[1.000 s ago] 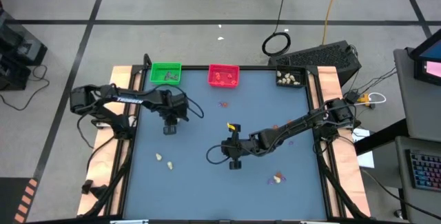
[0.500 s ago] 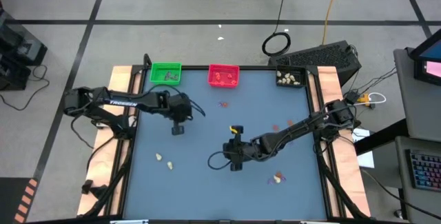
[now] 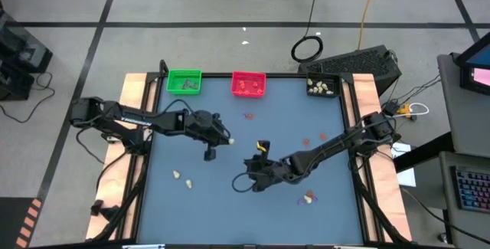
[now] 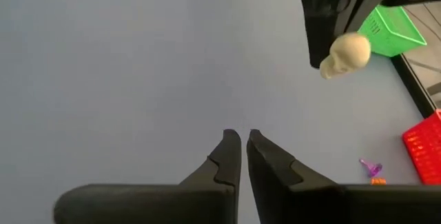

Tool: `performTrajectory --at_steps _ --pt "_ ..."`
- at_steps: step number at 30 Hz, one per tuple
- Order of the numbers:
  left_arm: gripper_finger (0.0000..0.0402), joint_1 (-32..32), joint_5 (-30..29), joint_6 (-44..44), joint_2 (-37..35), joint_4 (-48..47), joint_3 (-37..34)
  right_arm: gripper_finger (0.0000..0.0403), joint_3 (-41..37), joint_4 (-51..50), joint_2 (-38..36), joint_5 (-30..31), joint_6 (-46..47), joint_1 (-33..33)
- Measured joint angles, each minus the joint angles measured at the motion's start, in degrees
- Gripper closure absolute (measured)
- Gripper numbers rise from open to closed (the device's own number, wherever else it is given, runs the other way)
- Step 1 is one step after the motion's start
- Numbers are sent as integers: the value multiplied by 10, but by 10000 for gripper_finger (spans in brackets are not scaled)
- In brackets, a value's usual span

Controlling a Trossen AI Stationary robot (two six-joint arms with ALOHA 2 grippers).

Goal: Sort Halloween decoration
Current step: Put the white skull toy into the black bin

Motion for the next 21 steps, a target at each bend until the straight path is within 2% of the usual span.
performTrajectory --at_steps 4,7,9,13,16,21 --pt "401 1 -5 -2 8 23 0 373 0 -32 0 0 -9 -1" --pt "401 0 -12 -8 26 62 -2 386 0 -78 0 -6 -19 -9" --pt "401 1 -12 -15 46 105 -10 398 -9 -74 0 -20 -24 -20" --pt "401 1 -22 -17 85 172 -26 400 -61 3 -1 -70 -43 -37" --pt "401 1 -33 -22 106 220 -43 401 -113 106 -1 -109 -49 -45" --pt "401 1 -54 -32 121 263 -58 402 -178 236 -1 -139 -54 -48"
